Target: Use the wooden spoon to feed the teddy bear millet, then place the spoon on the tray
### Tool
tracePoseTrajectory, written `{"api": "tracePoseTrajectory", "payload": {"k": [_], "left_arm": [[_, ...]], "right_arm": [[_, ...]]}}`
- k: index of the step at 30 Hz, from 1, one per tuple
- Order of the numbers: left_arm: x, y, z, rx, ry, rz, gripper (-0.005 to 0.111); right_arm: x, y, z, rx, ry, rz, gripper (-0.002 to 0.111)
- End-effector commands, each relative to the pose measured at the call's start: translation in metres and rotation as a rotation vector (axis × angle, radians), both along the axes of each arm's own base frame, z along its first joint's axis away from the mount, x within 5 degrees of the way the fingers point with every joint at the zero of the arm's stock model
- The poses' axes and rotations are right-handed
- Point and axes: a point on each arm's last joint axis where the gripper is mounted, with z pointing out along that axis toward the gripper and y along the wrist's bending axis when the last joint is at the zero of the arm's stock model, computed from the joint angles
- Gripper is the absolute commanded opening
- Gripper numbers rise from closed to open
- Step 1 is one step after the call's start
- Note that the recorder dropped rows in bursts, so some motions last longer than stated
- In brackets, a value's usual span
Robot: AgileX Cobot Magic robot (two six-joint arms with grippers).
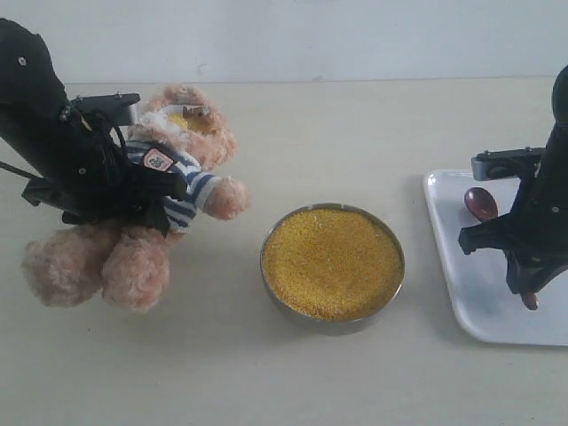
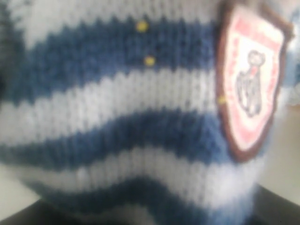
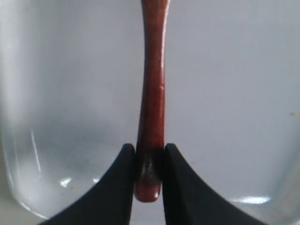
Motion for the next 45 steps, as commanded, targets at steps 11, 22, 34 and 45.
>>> {"api": "tracePoseTrajectory", "payload": {"k": [11, 22, 34, 45], "left_arm": [[-0.001, 0.000, -0.014, 0.016, 0.067, -0.037, 0.005], [-0.002, -0.001, -0.013, -0.007, 0.080, 0.002, 0.077], [-0.015, 0.002, 0.019, -0.014, 0.062, -0.023, 0.086], [-0.036, 0.017, 0.068, 0.047, -0.050, -0.027, 0.086]], "right_arm": [[0.006, -0.025, -0.003, 0.030, -0.047, -0.115, 0.055], [0.002, -0.023, 0.005, 0.052, -0.036, -0.115, 0.058], [-0.023, -0.014, 0.092, 0.179, -0.261, -0.125, 0.058], [-0.034, -0.008, 0.093, 0.249, -0.241, -0.100, 0.058]]}}
